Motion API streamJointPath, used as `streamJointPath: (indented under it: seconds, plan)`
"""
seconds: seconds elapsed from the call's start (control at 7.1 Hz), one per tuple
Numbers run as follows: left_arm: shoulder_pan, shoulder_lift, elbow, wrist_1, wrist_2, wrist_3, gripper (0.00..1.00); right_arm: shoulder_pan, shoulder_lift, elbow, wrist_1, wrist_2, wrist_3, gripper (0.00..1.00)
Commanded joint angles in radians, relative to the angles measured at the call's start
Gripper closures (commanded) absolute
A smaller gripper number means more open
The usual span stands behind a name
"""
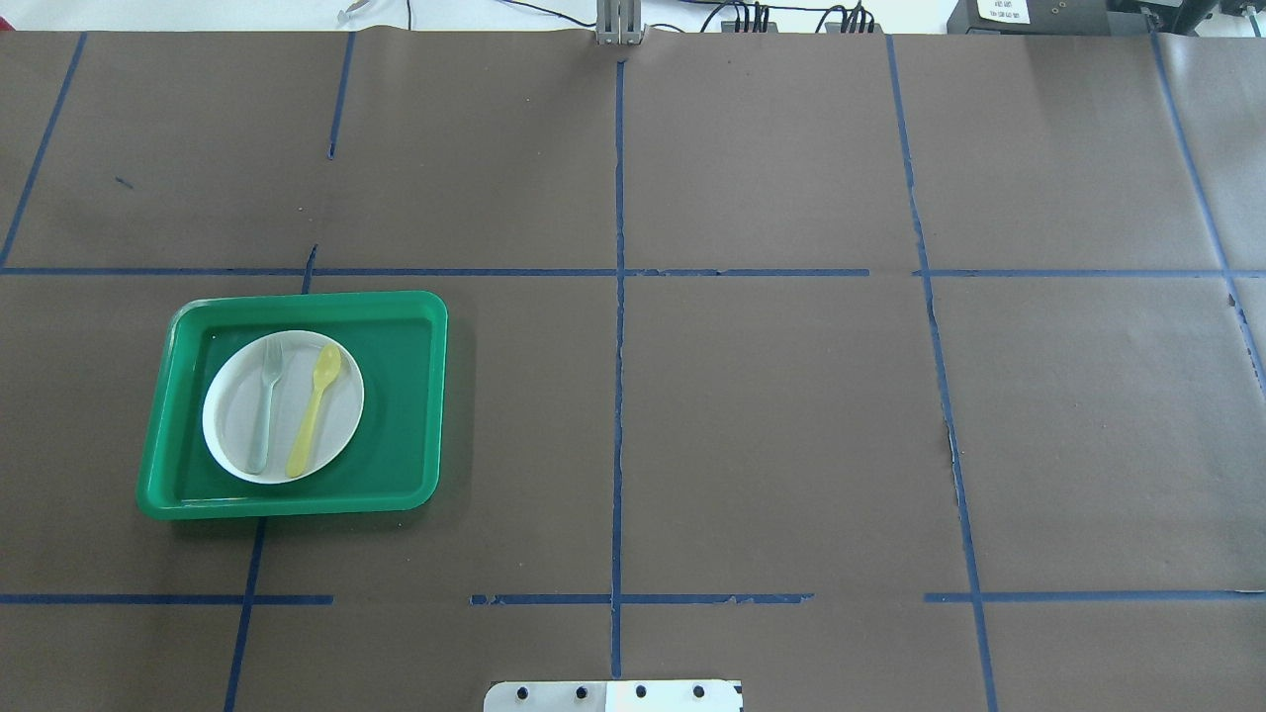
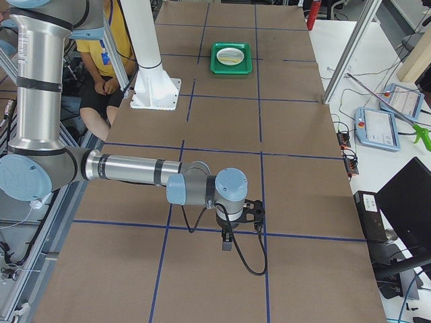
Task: Place spoon
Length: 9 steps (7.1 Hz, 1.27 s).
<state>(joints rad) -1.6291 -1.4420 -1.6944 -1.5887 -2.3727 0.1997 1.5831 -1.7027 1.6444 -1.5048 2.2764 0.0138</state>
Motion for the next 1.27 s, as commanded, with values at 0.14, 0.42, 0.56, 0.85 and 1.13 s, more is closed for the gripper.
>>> streamJointPath:
  seconds: [0.14, 0.42, 0.56, 0.85, 1.13]
  plan:
    - [0.0, -0.005, 0.004, -0.002, 0.006, -0.002, 0.0, 0.0, 0.0, 0.0, 0.002, 0.0, 0.0, 0.0]
    - [0.0, -0.006, -0.051, -0.005, 0.006, -0.011, 0.0, 0.0, 0.0, 0.0, 0.0, 0.0, 0.0, 0.0]
    - [0.005, 0.0, -0.127, -0.01, 0.012, -0.067, 0.0, 0.0, 0.0, 0.0, 0.0, 0.0, 0.0, 0.0]
    - [0.139, -0.014, -0.149, -0.191, 0.012, -0.275, 0.0, 0.0, 0.0, 0.0, 0.0, 0.0, 0.0, 0.0]
    - [0.35, -0.017, -0.151, -0.436, 0.085, -0.637, 0.0, 0.0, 0.0, 0.0, 0.0, 0.0, 0.0, 0.0]
